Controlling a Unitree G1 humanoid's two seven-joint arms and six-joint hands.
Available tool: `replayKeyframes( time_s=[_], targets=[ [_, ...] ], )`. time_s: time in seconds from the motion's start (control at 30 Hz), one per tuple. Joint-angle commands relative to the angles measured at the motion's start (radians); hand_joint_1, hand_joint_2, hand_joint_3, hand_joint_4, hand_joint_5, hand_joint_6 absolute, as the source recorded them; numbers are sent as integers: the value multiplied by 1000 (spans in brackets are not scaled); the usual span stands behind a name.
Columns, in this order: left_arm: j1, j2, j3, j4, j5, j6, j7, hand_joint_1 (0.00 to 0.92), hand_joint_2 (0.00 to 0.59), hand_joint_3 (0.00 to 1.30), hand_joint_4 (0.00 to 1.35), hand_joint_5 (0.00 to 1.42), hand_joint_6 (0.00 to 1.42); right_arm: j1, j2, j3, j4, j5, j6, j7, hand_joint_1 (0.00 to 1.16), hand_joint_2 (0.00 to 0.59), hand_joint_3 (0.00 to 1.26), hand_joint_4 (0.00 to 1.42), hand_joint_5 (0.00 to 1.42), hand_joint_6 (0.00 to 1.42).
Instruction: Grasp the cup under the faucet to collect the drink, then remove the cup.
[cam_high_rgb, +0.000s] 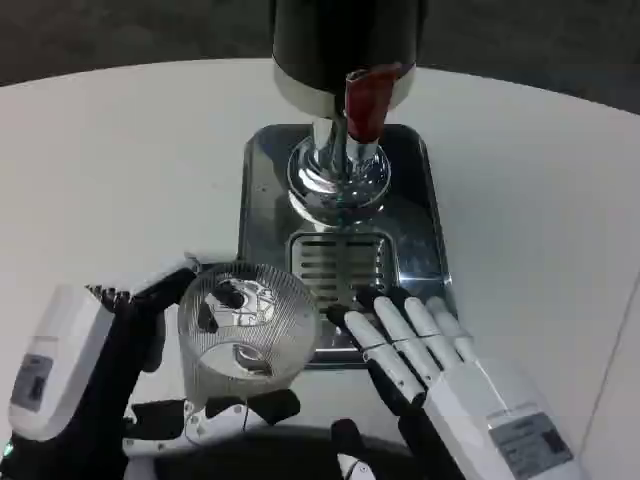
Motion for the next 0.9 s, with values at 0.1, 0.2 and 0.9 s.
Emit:
replayKeyframes(
  time_s=[0.1, 0.2, 0.9],
  targets=[
    [-9, -15, -9, -6, -37, 8, 9, 539, 167, 952, 1079, 1223, 1286, -7, 4, -3, 6, 5, -6, 0, 356, 553, 94, 0, 0, 2],
    [-11, -17, -10, -9, -36, 10, 9, 539, 167, 952, 1079, 1223, 1286, -13, 7, -4, 8, 7, -3, 3, 361, 553, 99, 0, 0, 2],
    [-204, -6, -28, 189, 22, 35, 93, 539, 167, 952, 1079, 1223, 1286, 10, 40, -26, -11, -7, 36, 6, 391, 558, 124, 1, 0, 30]
  ],
)
